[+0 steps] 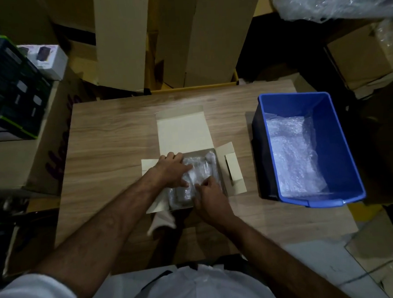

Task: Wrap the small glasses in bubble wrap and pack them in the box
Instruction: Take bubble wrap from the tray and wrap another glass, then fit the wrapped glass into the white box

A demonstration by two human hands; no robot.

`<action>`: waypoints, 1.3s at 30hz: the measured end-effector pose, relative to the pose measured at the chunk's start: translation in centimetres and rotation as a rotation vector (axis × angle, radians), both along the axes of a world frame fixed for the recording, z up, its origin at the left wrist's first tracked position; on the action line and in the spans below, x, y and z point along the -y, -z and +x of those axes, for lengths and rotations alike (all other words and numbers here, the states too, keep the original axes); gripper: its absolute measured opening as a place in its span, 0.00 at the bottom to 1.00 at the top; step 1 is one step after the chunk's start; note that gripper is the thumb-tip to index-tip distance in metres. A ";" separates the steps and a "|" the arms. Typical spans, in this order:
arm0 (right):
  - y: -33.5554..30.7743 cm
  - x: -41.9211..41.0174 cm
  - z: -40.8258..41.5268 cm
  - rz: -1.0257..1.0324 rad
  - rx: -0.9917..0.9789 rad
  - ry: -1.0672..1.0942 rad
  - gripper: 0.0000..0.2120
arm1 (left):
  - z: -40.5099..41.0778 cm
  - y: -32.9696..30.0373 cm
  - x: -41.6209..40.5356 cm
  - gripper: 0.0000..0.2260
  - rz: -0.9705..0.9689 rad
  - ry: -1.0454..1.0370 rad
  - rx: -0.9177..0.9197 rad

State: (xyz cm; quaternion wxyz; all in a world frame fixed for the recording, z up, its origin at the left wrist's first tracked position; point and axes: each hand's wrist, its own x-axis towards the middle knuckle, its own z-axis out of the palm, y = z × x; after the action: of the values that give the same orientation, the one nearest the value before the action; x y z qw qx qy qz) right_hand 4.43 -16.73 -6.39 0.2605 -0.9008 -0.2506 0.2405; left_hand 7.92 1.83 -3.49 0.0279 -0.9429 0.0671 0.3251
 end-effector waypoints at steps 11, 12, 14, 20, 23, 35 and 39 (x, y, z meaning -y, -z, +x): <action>0.0 -1.0 -0.3 -0.045 -0.084 0.064 0.21 | 0.4 0.6 -0.9 0.34 -0.060 0.016 -0.055; 0.1 -1.1 -0.3 -0.049 -0.080 0.060 0.21 | 0.4 0.6 -0.8 0.35 -0.048 0.022 -0.063; 0.2 -1.1 -0.2 -0.049 -0.069 0.053 0.21 | 0.4 0.5 -0.7 0.35 -0.029 0.026 -0.074; -0.5 0.2 -0.1 0.035 -0.013 0.059 0.22 | -1.4 0.5 -1.0 0.34 -0.125 -0.077 0.125; -1.8 1.4 0.3 0.131 0.123 0.127 0.24 | -4.1 0.9 -0.4 0.30 -0.223 -0.182 0.325; -6.2 10.5 6.0 0.137 0.471 0.281 0.30 | -3.1 -0.9 10.7 0.23 -0.481 -0.282 0.730; -5.8 15.5 8.3 0.127 0.473 0.329 0.28 | -0.7 -1.3 15.1 0.23 -0.539 -0.250 0.762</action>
State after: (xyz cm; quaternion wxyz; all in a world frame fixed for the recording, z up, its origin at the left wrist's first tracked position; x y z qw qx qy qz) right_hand 12.76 -32.24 -0.60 0.2862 -0.9423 -0.1697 -0.0379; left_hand 7.27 -13.27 -2.16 -0.2343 -0.9693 0.0203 -0.0715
